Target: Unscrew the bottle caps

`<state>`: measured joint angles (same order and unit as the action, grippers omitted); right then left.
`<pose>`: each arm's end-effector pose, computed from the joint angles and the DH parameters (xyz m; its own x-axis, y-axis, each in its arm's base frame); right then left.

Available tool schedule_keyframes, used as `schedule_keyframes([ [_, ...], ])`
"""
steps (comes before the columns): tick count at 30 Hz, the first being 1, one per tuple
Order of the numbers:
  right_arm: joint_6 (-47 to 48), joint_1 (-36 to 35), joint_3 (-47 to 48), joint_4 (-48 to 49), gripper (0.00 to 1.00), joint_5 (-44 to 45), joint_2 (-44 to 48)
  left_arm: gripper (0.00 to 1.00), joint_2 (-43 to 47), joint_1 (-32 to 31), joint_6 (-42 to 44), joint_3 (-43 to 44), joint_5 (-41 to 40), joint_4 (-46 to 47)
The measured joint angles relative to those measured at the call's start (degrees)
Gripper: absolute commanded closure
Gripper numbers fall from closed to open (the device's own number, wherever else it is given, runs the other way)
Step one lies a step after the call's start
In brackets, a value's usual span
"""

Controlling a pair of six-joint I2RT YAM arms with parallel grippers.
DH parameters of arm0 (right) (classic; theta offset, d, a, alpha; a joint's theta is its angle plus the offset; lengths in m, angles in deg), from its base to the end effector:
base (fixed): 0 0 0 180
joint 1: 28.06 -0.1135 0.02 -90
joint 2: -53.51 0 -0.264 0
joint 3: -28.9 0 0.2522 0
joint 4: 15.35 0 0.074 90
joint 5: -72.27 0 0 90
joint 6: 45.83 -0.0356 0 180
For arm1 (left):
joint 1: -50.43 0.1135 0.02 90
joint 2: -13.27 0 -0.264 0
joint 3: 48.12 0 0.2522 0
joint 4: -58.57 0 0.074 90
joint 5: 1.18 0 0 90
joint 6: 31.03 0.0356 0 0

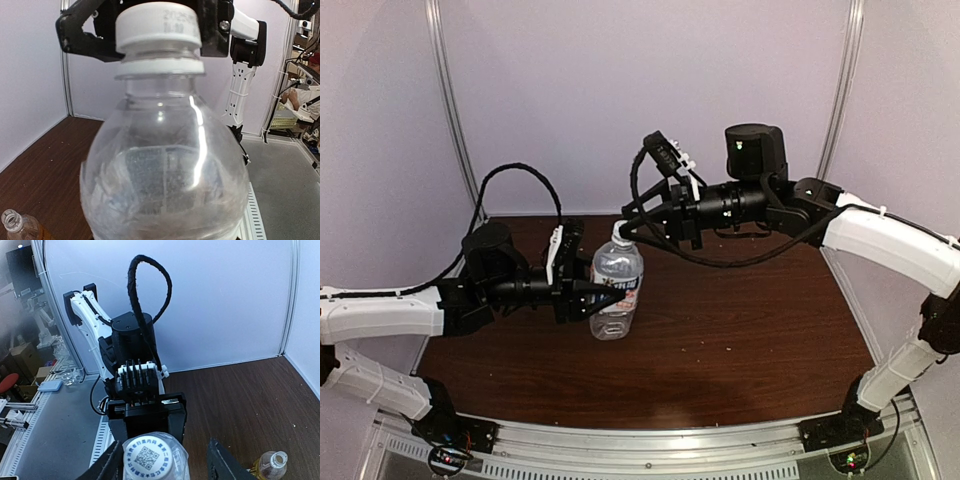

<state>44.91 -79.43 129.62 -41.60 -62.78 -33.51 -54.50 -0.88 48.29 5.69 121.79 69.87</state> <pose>0.1976 0.2876 0.4153 -0.1229 -0.1685 -0.9780 -0.9848 -0.1008 0.1412 0.1528 -0.2218 0.2922 -0.2128 0.0170 -0.9769 0.9720 0.1051 -0.2099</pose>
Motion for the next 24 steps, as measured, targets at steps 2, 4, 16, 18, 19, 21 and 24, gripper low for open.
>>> schedule_keyframes([
  [2,-0.90,0.00,-0.26,0.24,0.35,1.14,0.24,0.68,-0.22,0.00,0.00,0.02,-0.44,0.13],
  [4,-1.79,0.00,-0.46,0.42,0.29,2.23,0.52,0.68,-0.42,0.00,-0.02,0.07,-1.22,0.26],
  [16,-13.09,-1.16,-0.98,2.23,0.17,17.31,3.87,0.65,-1.20,0.00,-0.15,0.90,-9.22,0.13],
  [18,-14.91,-2.38,-0.79,1.77,0.14,21.49,3.58,0.65,-1.20,0.00,-0.20,0.90,-10.38,0.15],
  [19,-15.65,-3.19,-0.28,1.40,0.13,23.45,3.19,0.65,-1.25,0.00,-0.24,0.90,-10.99,0.15],
  [21,-16.44,-4.81,1.20,0.61,0.13,26.58,1.97,0.65,-1.38,0.00,-0.44,0.90,-11.82,0.15],
  [24,-17.22,-6.60,3.37,-0.31,0.14,29.97,0.04,0.65,-1.66,0.00,-0.61,0.92,-12.98,0.15],
])
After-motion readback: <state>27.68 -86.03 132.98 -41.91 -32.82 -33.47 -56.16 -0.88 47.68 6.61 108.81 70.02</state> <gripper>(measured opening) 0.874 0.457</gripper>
